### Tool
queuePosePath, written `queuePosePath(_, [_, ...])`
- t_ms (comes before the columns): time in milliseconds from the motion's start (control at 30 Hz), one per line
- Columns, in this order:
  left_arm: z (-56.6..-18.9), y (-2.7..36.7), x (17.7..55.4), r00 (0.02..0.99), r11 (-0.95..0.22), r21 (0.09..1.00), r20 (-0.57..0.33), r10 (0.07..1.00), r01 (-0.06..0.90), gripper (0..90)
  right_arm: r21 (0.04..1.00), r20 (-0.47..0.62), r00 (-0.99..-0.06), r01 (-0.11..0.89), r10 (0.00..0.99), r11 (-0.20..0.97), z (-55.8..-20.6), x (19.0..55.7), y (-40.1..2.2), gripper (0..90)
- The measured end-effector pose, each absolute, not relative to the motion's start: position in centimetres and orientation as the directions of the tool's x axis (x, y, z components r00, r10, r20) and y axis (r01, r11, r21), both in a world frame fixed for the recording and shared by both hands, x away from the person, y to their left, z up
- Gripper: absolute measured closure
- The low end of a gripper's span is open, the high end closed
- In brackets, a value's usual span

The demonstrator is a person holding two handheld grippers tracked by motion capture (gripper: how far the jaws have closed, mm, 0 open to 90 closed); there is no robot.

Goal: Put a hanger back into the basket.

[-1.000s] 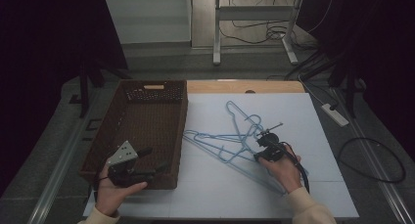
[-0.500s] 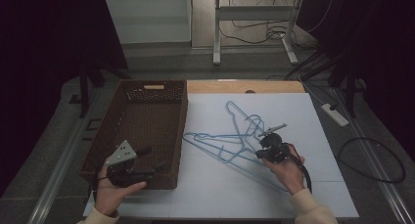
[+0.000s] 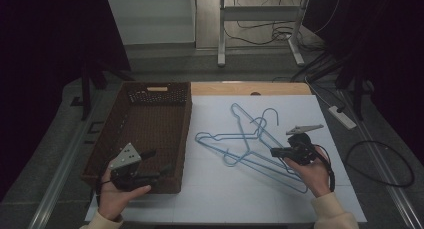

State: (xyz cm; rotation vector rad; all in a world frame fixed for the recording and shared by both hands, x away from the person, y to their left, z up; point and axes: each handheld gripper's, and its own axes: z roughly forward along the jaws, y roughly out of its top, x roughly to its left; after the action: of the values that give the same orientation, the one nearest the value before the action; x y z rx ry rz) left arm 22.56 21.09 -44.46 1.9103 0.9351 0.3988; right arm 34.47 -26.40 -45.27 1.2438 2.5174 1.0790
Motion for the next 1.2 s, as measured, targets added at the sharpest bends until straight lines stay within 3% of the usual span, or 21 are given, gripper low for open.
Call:
queuePosePath(467, [-41.4, 18.5, 23.4, 0.7, -0.292, 0.881, -0.06, 0.712, 0.372, 26.9, 0.753, 0.24, -0.714, 0.564, 0.658, 0.338, -40.8, 33.0, -29.0, 88.0])
queuePosePath(1200, [-38.0, 12.6, 28.8, 0.774, -0.378, 0.858, -0.036, 0.632, 0.348, 27.6, 0.792, 0.315, -0.75, 0.545, 0.581, 0.276, -39.4, 32.3, -30.7, 88.1])
